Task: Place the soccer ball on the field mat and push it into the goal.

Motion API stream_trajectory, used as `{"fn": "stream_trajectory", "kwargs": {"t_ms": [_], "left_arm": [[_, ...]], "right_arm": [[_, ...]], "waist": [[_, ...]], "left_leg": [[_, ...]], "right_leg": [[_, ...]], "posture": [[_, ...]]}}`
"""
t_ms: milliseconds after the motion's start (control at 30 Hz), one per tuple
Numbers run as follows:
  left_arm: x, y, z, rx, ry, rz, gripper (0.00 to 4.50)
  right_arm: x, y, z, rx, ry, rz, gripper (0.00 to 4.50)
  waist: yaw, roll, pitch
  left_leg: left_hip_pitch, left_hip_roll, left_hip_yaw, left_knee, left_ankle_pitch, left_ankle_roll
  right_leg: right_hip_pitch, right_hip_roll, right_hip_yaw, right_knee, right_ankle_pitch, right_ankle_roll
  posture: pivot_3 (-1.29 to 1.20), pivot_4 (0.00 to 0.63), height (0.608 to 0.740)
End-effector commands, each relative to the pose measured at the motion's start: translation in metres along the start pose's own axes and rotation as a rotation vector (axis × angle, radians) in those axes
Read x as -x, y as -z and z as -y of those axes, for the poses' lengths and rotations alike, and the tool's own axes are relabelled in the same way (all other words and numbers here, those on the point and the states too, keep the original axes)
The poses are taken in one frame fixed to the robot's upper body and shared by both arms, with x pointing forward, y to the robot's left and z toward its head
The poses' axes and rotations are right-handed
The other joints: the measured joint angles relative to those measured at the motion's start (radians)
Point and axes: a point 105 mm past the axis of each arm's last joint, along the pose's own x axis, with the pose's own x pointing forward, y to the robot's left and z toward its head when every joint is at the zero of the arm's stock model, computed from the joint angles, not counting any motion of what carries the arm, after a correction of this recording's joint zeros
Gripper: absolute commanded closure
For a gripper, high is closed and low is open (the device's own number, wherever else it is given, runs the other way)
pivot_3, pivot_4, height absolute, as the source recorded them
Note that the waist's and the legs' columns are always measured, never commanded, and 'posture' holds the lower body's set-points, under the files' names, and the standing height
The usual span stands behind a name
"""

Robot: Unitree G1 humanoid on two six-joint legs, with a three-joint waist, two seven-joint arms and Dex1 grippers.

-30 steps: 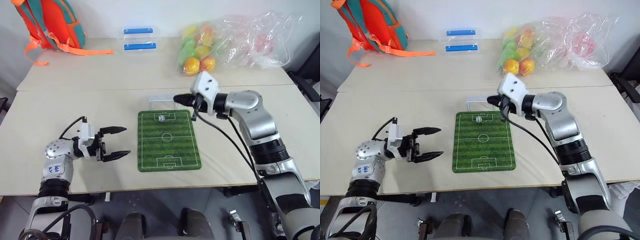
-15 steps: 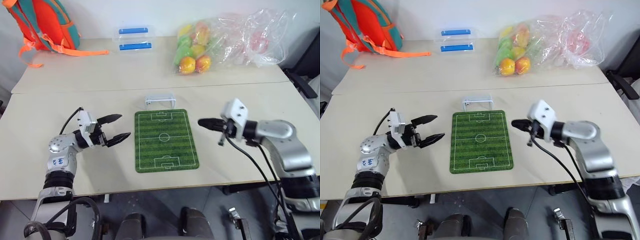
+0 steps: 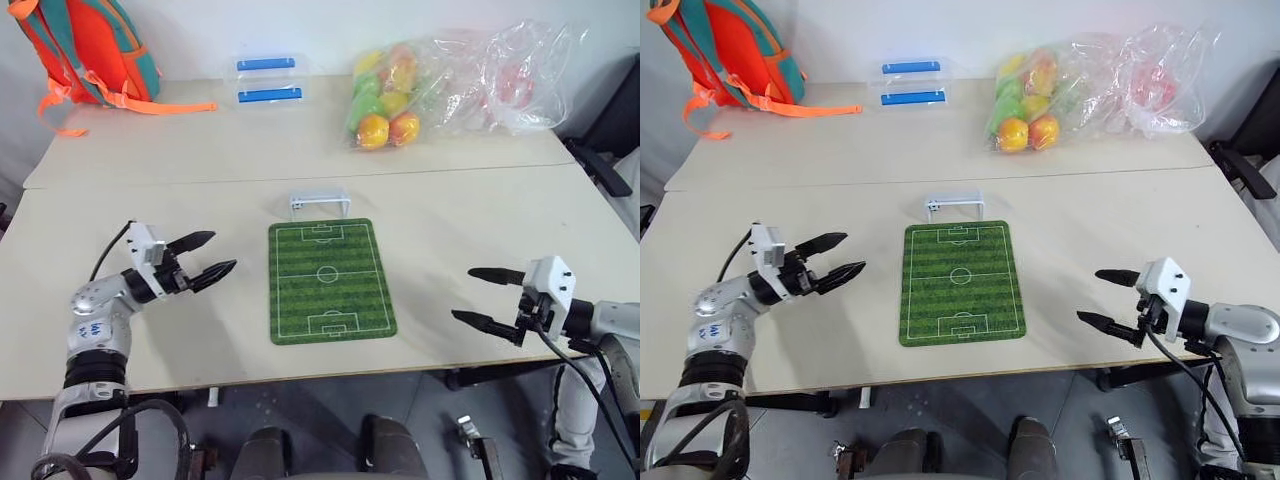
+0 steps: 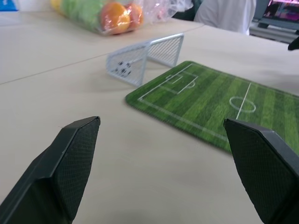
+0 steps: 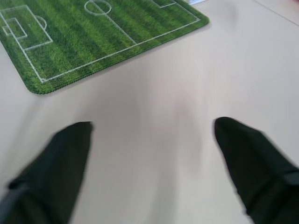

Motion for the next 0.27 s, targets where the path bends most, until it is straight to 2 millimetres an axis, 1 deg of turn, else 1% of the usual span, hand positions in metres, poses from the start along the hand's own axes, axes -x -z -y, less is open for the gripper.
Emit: {"fn": "stream_trajectory", "kwargs": {"t_ms": [33,200,267], "left_arm": [[0.0142,-0.0050,-0.0030,-0.017,-0.010,-0.008,0.00],[0.0213,-0.0046,-0.0052,-0.004,-0.036,-0.017,0.00],[0.0204,-0.0057,0.0006,0.004,0.000,-0.015,0.00]], "right_arm": [[0.0107,-0.0161,0.0073,0.047,0.022,0.056,0.02],[0.0174,-0.0109,-0.0006,0.035,0.012,0.045,0.02],[0.0190,-0.0090,-0.0016,0.037,0.035,0.033,0.02]], "waist": [[0.002,0.000,0.000],[0.012,0.000,0.000],[0.017,0.000,0.000]], "left_leg": [[0.000,0.000,0.000,0.000,0.000,0.000],[0.000,0.000,-0.001,0.000,0.000,0.000],[0.000,0.000,-0.001,0.000,0.000,0.000]], "right_leg": [[0.000,0.000,0.000,0.000,0.000,0.000],[0.000,0.000,0.000,0.000,0.000,0.000],[0.000,0.000,0.000,0.000,0.000,0.000]], "posture": [[0.00,0.150,0.740],[0.00,0.150,0.740],[0.00,0.150,0.740]]}}
